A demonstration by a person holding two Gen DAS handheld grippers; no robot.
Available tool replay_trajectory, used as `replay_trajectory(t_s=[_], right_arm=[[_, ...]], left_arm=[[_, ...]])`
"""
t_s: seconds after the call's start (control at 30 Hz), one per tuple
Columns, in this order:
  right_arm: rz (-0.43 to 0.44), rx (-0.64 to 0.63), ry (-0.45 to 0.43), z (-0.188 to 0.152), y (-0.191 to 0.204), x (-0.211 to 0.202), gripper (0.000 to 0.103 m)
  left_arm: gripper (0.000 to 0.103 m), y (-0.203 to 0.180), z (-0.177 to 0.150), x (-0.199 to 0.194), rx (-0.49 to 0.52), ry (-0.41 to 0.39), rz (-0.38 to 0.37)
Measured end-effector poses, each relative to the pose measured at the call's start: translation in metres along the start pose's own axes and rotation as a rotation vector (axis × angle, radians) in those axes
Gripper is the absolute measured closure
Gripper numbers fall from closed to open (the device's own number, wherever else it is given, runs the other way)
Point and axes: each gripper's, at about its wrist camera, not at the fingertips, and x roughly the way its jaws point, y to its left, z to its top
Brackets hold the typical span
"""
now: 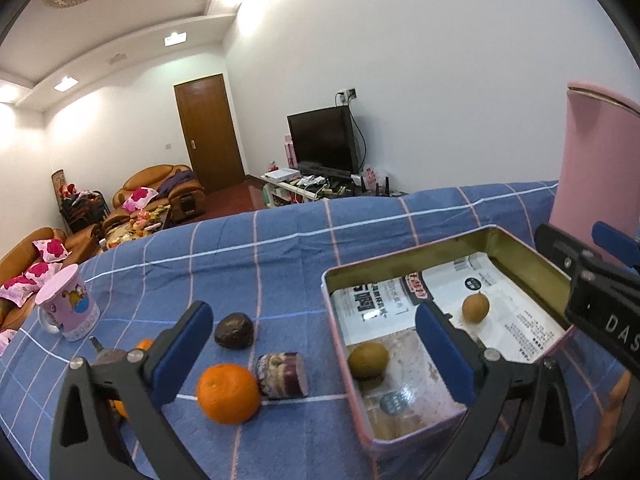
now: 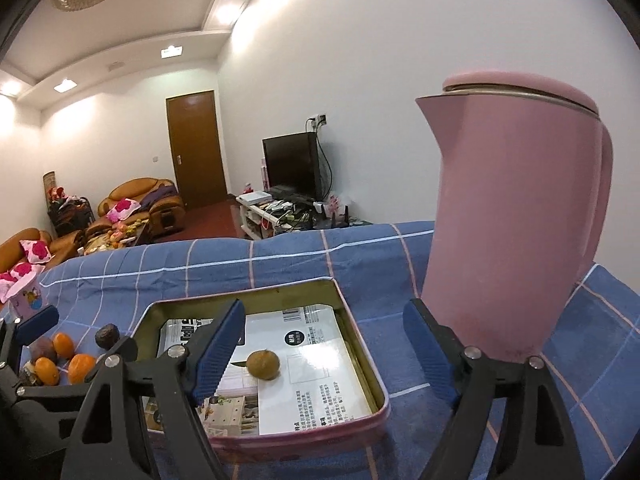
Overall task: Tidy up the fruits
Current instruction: 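Withdraw both open tools from the tin back toward the fruit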
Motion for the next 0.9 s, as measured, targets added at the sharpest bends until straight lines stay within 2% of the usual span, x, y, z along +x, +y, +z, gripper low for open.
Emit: replay_trajectory(t_s=[0.2,0.6,0.9], right_arm=[[-0.013,0.007,-0.006,-0.004,0.01,-0.008,0.021],[0.047,0.024,0.022,-0.013,0.048,-0.018,0.021],[0.113,-0.005,0.04,-0.021,0.092,-0.024,0.021]], left_arm=[[0.0,0.015,-0.005,-0.003,-0.019,0.008,0.004],[0.0,0.059,-0.02,-0.01,-0.045,0.032,0.043],[0.0,0.111,-0.036,-0.008,-0.118,0.117,0.084]])
